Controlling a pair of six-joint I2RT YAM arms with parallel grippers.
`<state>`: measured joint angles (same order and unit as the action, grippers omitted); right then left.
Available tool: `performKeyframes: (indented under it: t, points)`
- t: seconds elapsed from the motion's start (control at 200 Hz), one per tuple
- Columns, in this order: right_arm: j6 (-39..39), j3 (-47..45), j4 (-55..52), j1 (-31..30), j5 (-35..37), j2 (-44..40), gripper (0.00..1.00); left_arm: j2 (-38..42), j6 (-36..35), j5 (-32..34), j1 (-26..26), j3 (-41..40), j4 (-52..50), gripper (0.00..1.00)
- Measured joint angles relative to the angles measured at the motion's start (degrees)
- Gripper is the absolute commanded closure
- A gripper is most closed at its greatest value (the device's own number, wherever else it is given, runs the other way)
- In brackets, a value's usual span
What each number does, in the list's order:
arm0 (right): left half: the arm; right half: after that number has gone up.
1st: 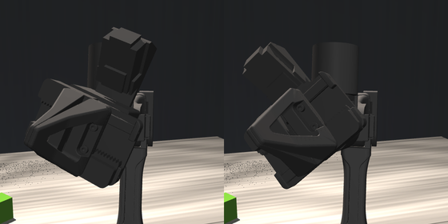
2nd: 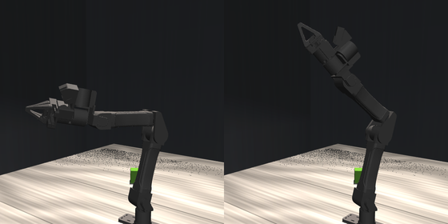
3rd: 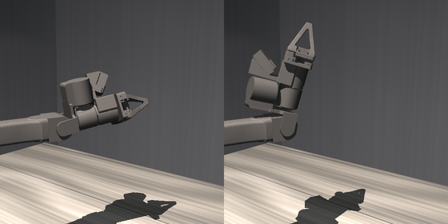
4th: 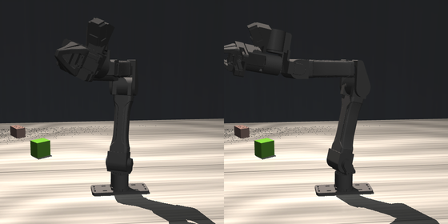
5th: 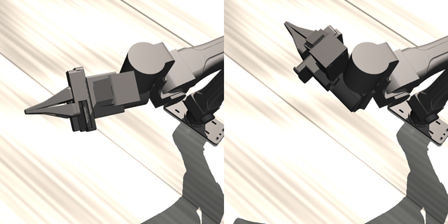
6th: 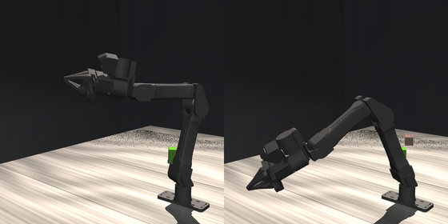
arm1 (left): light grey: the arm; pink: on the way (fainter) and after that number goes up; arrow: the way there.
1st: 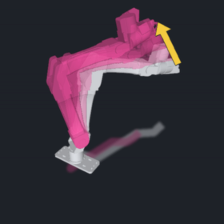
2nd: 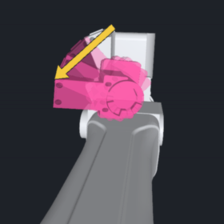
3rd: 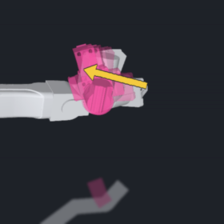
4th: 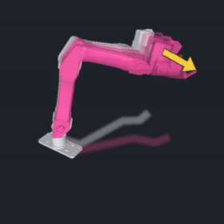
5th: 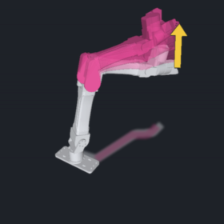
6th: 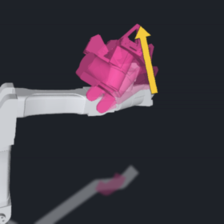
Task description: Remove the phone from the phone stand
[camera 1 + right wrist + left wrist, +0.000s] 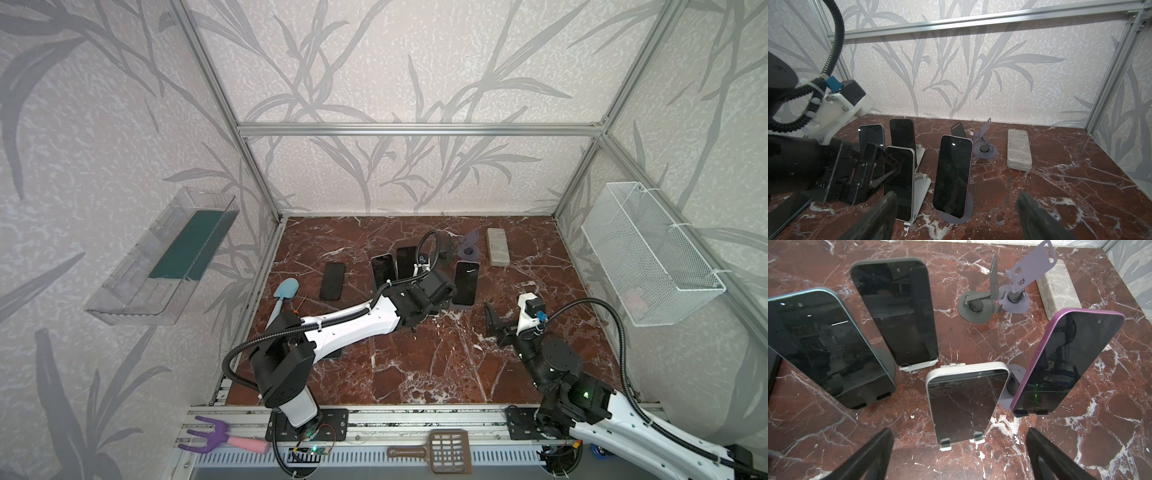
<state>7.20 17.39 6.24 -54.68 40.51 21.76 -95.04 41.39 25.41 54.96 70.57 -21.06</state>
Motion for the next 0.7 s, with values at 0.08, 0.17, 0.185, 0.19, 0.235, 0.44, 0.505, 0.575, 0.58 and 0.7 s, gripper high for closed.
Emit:
performKeyframes:
  t: [0.08, 0.17, 0.185, 0.19, 0.235, 0.44, 0.505, 0.575, 0.58, 0.7]
  points:
    - [0.0, 0.0, 0.0, 0.0, 0.0, 0.3, 0.1, -1.2, 0.0, -0.4, 0.0, 0.8, 0.1, 0.01]
    - [0.0, 0.0, 0.0, 0.0, 0.0, 0.4, 0.1, -2.8, -0.4, -1.0, 0.0, 1.4, 0.1, 0.01]
    - [0.0, 0.0, 0.0, 0.0, 0.0, 0.4, 0.1, -3.1, -0.4, -1.1, 0.0, 1.4, 0.2, 0.01]
    - [0.0, 0.0, 0.0, 0.0, 0.0, 0.4, 0.11, -3.2, -0.4, -1.1, 0.0, 1.4, 0.2, 0.01]
    - [-0.1, 0.0, 0.0, 0.0, 0.0, 0.4, 0.1, -3.8, -0.6, -1.3, 0.0, 1.4, 0.1, 0.01]
    - [-0.2, 0.0, 0.0, 0.0, 0.0, 0.5, 0.1, -5.5, -1.0, -1.0, 0.0, 1.4, 0.1, 0.01]
    - [-0.2, 0.0, 0.0, 0.0, 0.0, 0.6, 0.1, -5.9, -1.5, -1.0, 0.0, 1.4, 0.3, 0.01]
    - [-0.2, 0.0, 0.0, 0.0, 0.0, 1.0, 0.1, -6.7, -2.4, -0.9, 0.0, 1.5, 0.5, 0.02]
    - [-0.2, 0.0, 0.0, 0.0, 0.0, 1.0, 0.1, -6.8, -2.4, -0.8, 0.0, 1.5, 0.5, 0.02]
    - [-0.3, 0.0, 0.0, 0.0, 0.0, 1.7, 0.1, -8.3, -3.8, -0.2, 0.0, 1.6, 0.9, 0.05]
